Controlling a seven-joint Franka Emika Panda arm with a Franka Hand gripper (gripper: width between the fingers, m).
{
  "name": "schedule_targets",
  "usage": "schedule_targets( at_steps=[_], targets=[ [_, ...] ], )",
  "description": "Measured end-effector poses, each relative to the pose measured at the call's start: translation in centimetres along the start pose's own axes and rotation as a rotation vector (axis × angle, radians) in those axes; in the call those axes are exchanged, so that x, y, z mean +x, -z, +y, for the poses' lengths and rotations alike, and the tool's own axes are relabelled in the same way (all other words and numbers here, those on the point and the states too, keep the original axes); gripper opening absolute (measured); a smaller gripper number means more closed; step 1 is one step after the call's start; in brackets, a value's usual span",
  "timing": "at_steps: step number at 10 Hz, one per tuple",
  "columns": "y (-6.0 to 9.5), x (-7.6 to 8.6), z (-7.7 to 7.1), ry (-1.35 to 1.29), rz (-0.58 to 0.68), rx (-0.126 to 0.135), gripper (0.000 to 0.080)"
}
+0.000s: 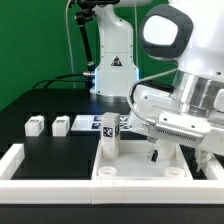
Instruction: Assemble square table
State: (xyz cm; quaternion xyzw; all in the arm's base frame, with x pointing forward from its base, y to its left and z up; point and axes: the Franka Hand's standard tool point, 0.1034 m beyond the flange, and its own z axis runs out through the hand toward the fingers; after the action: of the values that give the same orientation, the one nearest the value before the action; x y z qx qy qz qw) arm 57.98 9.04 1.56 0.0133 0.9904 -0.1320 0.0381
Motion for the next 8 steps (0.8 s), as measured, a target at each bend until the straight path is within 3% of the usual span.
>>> schedule_targets(
  at_steps=[5, 6, 8],
  targets=[
    [0.3, -0.1, 0.0, -0.008, -0.001, 0.004, 0.0649],
    [2.5, -0.8, -0.6, -0.028, -0.020, 0.024, 0.0649],
    [6.4, -1.0, -3.7, -0.102, -0.047, 0.079, 0.0649]
  ],
)
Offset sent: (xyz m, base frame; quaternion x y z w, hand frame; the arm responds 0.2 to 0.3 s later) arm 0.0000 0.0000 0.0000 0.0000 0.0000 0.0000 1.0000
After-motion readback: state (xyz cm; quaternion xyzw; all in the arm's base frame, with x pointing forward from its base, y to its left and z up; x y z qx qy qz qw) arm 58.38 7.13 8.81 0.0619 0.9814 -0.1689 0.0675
